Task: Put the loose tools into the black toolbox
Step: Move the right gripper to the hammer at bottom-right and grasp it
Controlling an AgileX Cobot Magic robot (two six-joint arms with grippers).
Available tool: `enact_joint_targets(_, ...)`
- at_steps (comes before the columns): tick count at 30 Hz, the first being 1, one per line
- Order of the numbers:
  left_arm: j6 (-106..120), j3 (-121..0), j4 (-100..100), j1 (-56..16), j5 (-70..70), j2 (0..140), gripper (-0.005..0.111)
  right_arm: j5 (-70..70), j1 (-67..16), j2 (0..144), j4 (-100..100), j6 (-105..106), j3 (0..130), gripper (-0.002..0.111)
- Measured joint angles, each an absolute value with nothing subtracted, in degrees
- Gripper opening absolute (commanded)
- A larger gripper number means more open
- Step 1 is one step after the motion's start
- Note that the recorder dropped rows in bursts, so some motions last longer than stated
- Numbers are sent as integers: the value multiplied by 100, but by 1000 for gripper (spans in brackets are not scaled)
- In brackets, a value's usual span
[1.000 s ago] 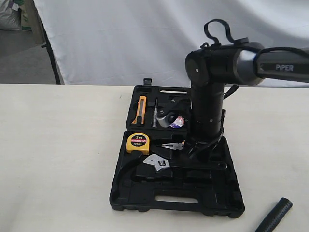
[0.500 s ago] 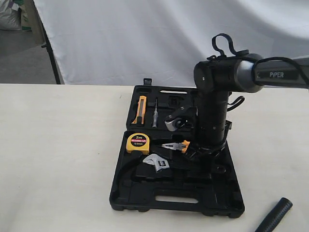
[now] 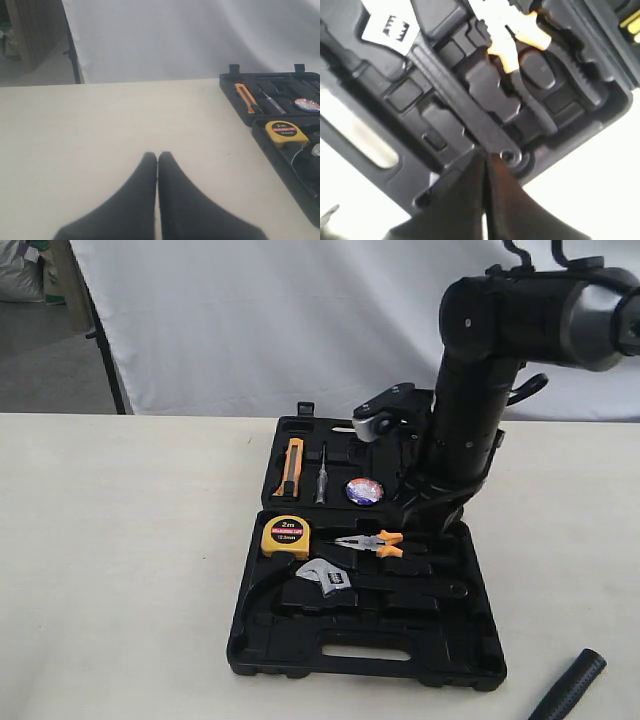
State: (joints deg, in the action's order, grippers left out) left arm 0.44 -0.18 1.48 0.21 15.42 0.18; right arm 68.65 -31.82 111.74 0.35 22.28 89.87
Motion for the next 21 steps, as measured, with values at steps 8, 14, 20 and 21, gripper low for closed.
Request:
enact_joint_targets(8, 44, -18, 148, 21, 1542, 18, 1, 6520, -3182, 10026, 35, 2757, 7768, -1)
enact_joint_targets(14, 44, -18, 148, 21, 1542, 18, 1, 6398, -3182, 9188, 212, 3870, 6068, 0)
enact_joint_targets(20, 44, -18, 148, 21, 1542, 18, 1, 5964, -3676, 9019, 219, 4563, 4913, 45)
enact_joint_targets(21, 44, -18, 148, 21, 1542, 18, 1, 5578, -4026, 9019, 52, 4531, 4738, 56)
